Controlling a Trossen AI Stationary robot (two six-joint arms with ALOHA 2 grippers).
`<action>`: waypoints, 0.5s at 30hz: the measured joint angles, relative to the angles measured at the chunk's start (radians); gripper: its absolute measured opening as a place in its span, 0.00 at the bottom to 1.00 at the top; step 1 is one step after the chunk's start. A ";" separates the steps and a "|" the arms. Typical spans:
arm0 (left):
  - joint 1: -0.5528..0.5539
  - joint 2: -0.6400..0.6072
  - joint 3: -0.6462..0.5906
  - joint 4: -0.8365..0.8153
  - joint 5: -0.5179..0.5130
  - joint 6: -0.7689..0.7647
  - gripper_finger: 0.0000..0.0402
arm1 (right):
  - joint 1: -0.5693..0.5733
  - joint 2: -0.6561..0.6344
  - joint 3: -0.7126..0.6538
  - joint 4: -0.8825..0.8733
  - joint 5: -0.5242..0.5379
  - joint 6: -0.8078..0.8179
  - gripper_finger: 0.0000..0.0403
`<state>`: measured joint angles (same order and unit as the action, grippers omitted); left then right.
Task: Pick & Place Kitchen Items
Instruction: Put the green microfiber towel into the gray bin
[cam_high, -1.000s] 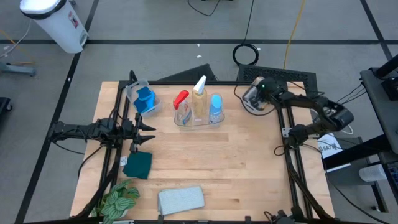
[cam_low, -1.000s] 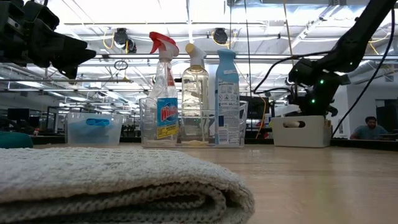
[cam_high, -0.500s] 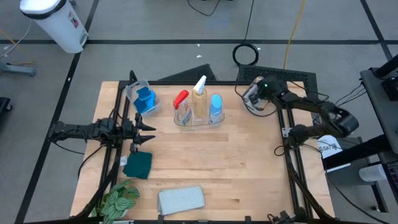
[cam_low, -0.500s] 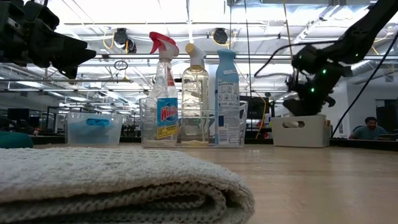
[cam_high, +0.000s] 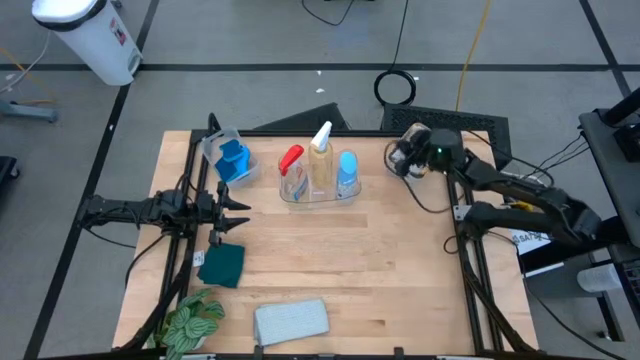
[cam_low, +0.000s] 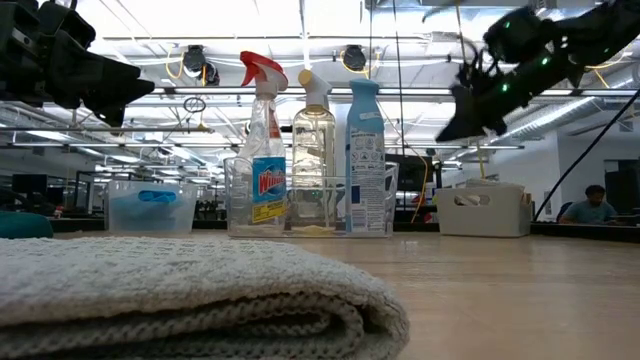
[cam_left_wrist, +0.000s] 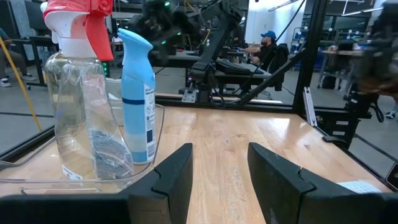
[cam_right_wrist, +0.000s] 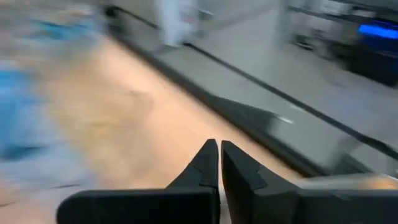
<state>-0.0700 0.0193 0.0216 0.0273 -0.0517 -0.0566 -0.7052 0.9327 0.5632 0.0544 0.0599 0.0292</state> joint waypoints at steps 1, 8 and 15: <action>0.000 0.000 0.000 0.000 0.000 0.000 0.40 | 0.035 -0.016 0.000 0.000 -0.030 0.013 0.00; 0.000 0.000 0.000 0.000 0.000 0.000 0.40 | 0.334 -0.087 0.000 0.002 -0.144 0.105 0.00; 0.000 0.000 0.000 0.000 0.000 0.000 0.40 | 0.669 -0.076 0.000 0.072 -0.138 0.105 0.00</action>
<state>-0.0696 0.0196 0.0216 0.0269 -0.0521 -0.0566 -0.0361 0.8564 0.5629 0.1264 -0.0780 0.1341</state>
